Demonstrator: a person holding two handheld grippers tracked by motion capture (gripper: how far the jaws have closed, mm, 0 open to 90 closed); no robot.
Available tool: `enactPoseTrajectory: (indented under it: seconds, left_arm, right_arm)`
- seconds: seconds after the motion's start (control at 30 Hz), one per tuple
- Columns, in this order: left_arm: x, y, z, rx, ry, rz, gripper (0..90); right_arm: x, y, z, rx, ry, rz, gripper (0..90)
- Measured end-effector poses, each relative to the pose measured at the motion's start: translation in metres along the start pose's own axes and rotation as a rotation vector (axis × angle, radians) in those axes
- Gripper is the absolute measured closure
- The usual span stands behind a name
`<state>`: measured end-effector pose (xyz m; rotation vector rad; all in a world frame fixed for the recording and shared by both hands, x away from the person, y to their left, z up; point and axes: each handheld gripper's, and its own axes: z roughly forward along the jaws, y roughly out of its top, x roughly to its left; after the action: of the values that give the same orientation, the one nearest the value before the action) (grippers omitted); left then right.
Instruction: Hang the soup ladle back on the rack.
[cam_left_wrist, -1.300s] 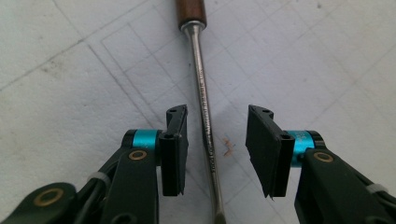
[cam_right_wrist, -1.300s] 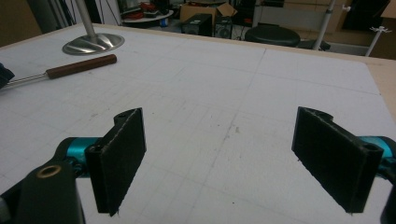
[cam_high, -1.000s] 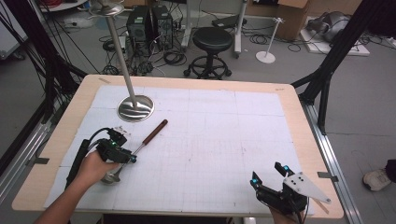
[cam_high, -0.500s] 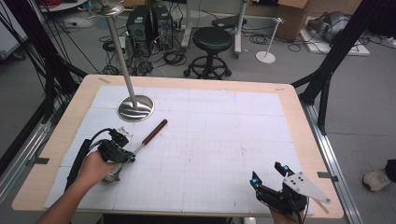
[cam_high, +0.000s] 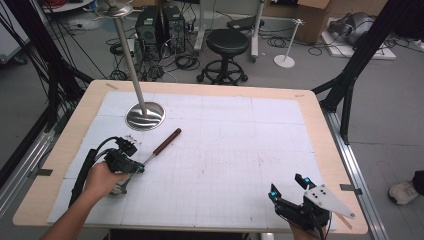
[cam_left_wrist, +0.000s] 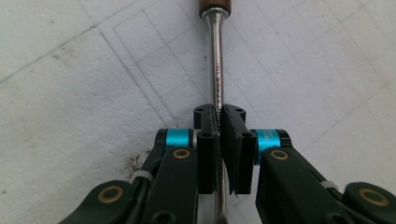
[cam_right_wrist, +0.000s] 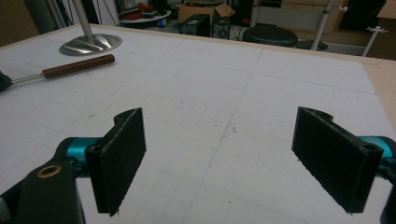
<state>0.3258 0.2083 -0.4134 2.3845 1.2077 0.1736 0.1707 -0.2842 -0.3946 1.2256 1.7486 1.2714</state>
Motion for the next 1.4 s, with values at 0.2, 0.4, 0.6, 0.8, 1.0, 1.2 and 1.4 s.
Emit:
enactPoseTrajectory:
  seconds: [0.2, 0.4, 0.6, 0.8, 1.0, 1.2, 1.4]
  left_arm:
    - [0.003, -0.003, -0.008, -0.049, 0.009, -0.009, 83.9]
    - [0.005, -0.007, -0.022, -0.133, 0.009, -0.024, 83.8]
    - [0.003, -0.014, -0.033, -0.222, 0.015, -0.006, 83.7]
    - [0.002, -0.023, -0.042, -0.309, 0.022, -0.012, 83.8]
    - [-0.001, -0.028, -0.051, -0.38, 0.022, -0.01, 84.1]
    - [-0.002, -0.043, -0.056, -0.458, 0.02, -0.029, 84.2]
    - [-0.003, -0.055, -0.063, -0.521, 0.029, -0.031, 84.2]
  right_arm:
    - [0.001, 0.0, -0.001, 0.001, 0.001, 0.001, 16.2]
    - [0.0, 0.0, -0.001, -0.002, -0.001, -0.003, 16.3]
    - [0.001, 0.0, -0.001, -0.004, 0.0, -0.002, 16.3]
    - [0.001, 0.001, -0.002, -0.006, -0.001, 0.004, 16.3]
    - [0.001, 0.0, -0.002, -0.006, 0.002, 0.006, 16.2]
    - [0.002, 0.0, -0.001, -0.007, 0.005, 0.002, 16.3]
    - [0.003, 0.001, 0.0, -0.002, 0.011, 0.006, 16.3]
